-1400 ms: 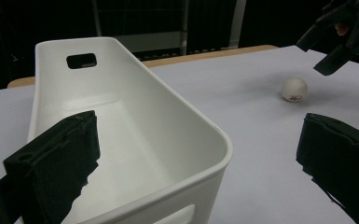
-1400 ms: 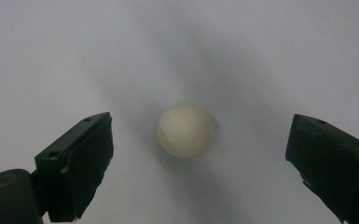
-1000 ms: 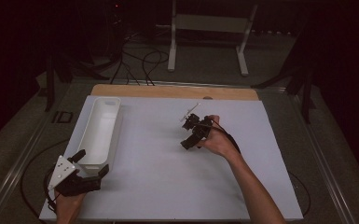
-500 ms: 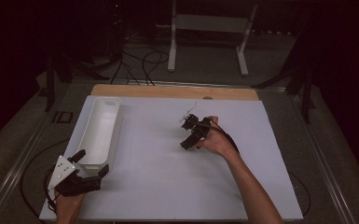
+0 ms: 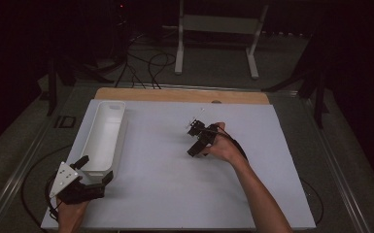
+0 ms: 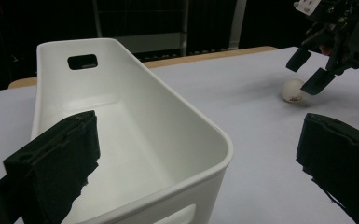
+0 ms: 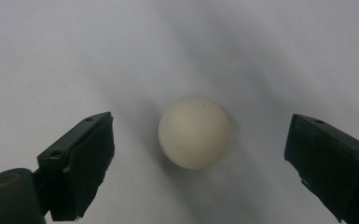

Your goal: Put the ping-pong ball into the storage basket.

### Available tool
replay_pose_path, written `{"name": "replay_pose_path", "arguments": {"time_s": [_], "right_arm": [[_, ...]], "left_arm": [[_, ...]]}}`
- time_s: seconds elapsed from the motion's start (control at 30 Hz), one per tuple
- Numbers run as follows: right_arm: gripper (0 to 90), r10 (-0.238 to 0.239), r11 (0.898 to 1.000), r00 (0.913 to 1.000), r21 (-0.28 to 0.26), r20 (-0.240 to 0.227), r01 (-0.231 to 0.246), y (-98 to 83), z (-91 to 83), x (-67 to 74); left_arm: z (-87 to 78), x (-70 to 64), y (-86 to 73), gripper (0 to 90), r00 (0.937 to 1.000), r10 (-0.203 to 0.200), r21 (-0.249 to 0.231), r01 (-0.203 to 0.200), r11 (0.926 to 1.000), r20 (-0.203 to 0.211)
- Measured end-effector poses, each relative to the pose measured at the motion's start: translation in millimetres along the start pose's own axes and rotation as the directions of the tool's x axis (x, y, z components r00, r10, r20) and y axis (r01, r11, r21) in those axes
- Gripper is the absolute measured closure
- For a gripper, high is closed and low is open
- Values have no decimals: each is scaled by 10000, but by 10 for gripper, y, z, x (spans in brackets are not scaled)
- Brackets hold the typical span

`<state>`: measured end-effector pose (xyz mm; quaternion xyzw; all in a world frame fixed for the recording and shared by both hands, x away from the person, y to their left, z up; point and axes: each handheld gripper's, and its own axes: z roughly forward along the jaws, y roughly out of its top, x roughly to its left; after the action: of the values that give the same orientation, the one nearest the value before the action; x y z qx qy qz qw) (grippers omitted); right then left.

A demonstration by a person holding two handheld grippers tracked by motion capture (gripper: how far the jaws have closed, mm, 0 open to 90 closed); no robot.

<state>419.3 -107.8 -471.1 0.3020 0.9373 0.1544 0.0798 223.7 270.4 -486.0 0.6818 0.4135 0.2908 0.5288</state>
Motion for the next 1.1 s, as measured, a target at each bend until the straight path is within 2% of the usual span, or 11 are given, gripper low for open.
{"name": "replay_pose_path", "arguments": {"time_s": [0.6, 0.8, 0.9, 0.93, 1.1], "right_arm": [[153, -62, 9996, 10000, 264, 39, 61, 34, 76, 7], [224, -219, 9989, 9998, 413, -12, 219, 70, 85, 24], [243, -195, 9988, 9998, 442, -17, 195, 73, 92, 27], [259, -8, 9987, 10000, 515, -4, 8, 76, 102, 44], [329, -55, 9981, 10000, 618, -5, 55, 75, 115, 44]], "left_arm": [[-2, 5, 0, 0, 10000, -3, -5, 3, 10000, -16], [-5, 8, 0, 0, 10000, -12, -24, 12, 10000, -23], [-9, 9, 0, 0, 10000, 21, -4, -21, 10000, -20], [-10, 10, 0, 0, 10000, 18, -7, -18, 10000, -17], [-10, 10, 1, 0, 10000, 25, -11, -25, 10000, -15]]}}
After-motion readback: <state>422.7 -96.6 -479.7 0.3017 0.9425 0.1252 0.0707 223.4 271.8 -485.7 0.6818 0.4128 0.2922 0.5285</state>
